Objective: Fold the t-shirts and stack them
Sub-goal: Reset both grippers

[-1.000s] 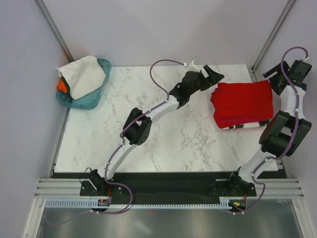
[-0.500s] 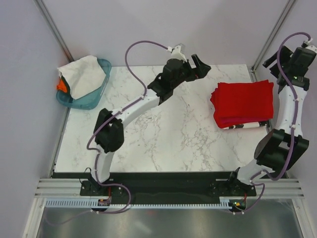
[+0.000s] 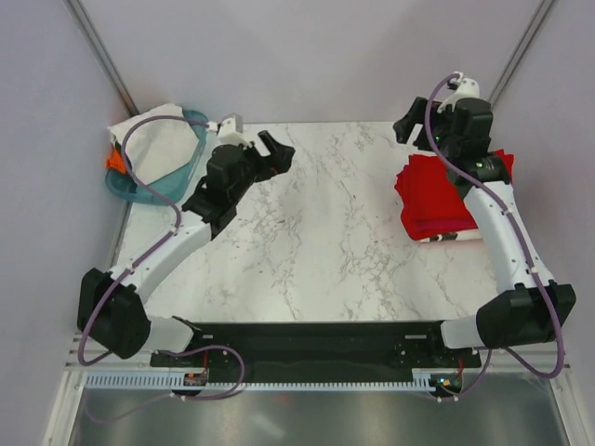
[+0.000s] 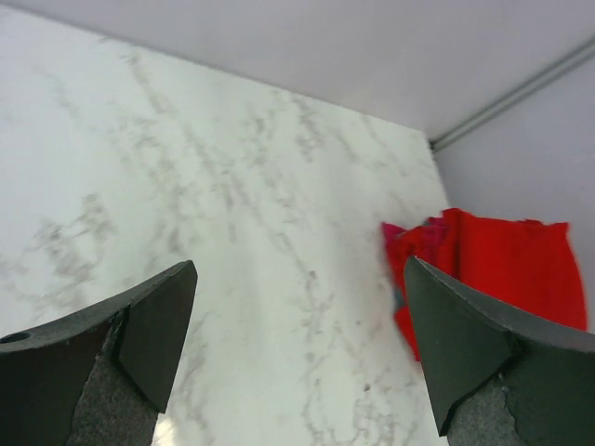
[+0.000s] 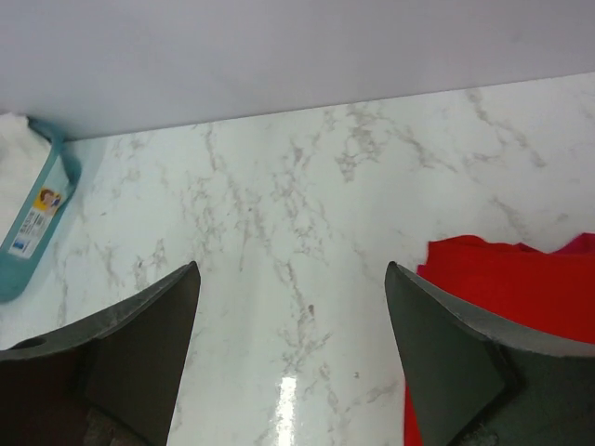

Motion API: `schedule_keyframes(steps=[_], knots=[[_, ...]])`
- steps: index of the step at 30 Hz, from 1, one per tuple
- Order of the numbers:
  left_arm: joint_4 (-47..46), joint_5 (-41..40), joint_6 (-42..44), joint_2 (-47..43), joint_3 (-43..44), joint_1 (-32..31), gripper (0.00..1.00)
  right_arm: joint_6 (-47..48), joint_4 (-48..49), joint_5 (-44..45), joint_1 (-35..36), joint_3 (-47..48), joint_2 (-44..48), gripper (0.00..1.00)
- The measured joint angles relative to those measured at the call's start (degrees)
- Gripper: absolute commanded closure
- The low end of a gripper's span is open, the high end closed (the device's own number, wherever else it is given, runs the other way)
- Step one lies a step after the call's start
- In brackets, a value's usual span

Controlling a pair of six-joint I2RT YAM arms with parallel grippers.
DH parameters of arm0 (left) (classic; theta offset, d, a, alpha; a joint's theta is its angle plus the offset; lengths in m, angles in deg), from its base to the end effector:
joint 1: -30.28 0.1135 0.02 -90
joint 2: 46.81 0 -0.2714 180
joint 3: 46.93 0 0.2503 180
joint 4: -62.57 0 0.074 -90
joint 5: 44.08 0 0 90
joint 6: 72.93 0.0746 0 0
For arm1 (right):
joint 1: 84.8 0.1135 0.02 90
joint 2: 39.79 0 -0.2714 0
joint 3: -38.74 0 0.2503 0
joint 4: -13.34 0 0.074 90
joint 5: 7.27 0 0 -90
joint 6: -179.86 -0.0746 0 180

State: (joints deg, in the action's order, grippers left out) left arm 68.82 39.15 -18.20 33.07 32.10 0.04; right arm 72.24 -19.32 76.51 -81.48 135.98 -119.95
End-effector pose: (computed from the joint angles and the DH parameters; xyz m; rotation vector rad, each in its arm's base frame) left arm 0.3237 -0.1785 0.3587 -0.1680 1.7435 -0.7488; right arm 0.3545 0.0287 0.4146 0.1549 1.8494 0.3549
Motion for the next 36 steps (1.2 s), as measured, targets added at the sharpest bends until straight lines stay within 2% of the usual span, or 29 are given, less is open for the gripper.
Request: schedule_keyframes(steps=[5, 11, 14, 20, 25, 30, 36], knots=[[0.61, -1.09, -1.84, -8.92, -13.64, 6.36, 0.00, 0.35, 3.80, 2.16, 9.90, -6.43, 0.48, 0.13], [0.20, 2.62, -2.40, -12.98, -23.30, 6.58, 0.00, 1.62, 13.75, 7.82, 21.31, -25.33, 3.67, 0.12], [0.22, 4.24, -2.36, -14.27, -29.27, 6.58, 0.00, 1.73, 17.66, 9.90, 24.28, -32.41, 4.61, 0.11], [1.95, 5.75, -0.48, -15.32, -36.04, 6.58, 0.00, -0.11, 27.80, 13.14, 25.35, -45.59, 6.40, 0.07], [0.11, 6.95, 2.80, -14.67, -36.50, 6.58, 0.00, -1.97, 35.19, 14.23, 25.35, -55.80, 7.80, 0.10], [-3.54, 8.59, 5.49, -11.56, -39.45, 6.58, 0.00, -2.21, 41.72, 14.16, 25.35, -58.18, 4.22, 0.14], [-7.93, 14.69, 5.86, -7.74, -40.92, 6.58, 0.00, -2.78, 46.86, 11.45, 25.59, -59.67, 0.42, 0.13]])
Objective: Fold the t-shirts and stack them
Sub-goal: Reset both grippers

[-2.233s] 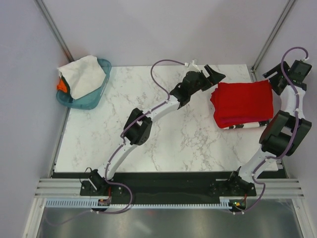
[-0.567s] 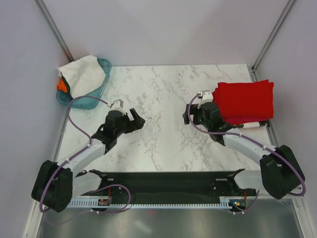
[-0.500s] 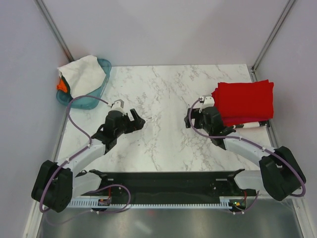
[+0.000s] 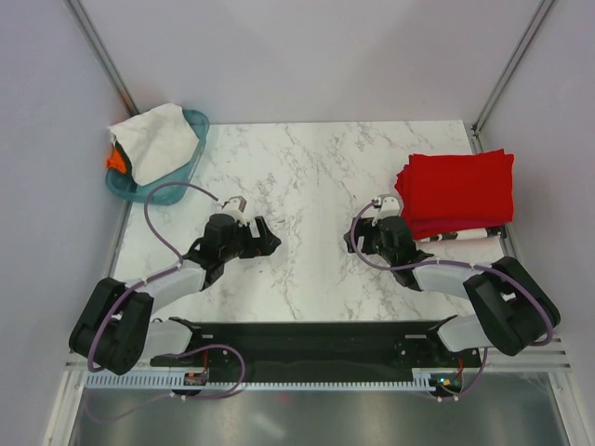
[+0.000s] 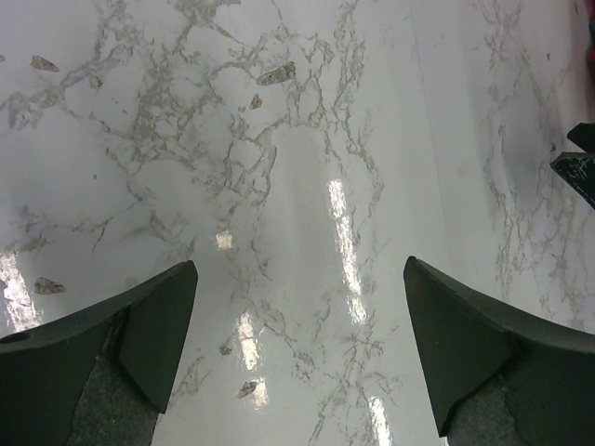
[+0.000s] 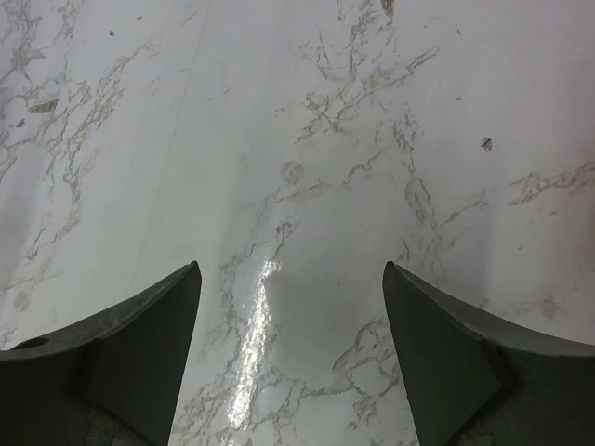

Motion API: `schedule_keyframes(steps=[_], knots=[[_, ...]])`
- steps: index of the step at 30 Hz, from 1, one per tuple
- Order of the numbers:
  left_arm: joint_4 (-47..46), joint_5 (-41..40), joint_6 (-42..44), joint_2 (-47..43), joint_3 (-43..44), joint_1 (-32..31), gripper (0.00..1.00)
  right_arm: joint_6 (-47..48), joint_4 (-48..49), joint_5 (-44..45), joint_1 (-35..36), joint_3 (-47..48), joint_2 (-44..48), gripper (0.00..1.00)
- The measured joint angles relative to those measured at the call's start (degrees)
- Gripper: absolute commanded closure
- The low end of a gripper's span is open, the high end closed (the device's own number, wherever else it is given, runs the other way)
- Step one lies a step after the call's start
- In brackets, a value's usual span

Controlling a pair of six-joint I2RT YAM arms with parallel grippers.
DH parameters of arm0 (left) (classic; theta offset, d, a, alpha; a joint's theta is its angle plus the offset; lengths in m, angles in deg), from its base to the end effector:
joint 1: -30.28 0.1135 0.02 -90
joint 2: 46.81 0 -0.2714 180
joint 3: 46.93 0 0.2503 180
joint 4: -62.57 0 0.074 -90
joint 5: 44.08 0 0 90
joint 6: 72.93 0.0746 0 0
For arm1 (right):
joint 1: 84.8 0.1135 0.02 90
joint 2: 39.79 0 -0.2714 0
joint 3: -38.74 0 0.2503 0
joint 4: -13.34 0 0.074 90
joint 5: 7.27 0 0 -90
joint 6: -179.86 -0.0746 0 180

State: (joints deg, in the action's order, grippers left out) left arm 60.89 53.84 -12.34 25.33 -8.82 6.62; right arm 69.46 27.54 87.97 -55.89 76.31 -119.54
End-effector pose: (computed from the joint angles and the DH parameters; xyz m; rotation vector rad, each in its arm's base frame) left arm 0.2424 -0.1174 0.1526 -0.0267 2.2091 -0.6795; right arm 0.2555 0.1333 0.1429 -0.0975 2.0836 0.4361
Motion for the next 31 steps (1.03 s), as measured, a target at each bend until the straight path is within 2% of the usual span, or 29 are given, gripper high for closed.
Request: schedule_keyframes(steps=[8, 14, 31], knots=[[-2.21, 1.31, 0.04, 0.35, 0.02, 0.00, 0.00, -2.03, 2.16, -0.81, 0.24, -0.04, -0.17, 0.13], [0.48, 1.01, -0.31, 4.39, 2.51, 0.31, 0.00, -3.67, 2.80, -1.57, 0.24, -0.22, -0.13, 0.13], [3.28, -1.42, -0.31, 2.64, 2.91, 0.44, 0.00, -5.14, 2.78, -1.53, 0.24, -0.22, 0.07, 0.14]])
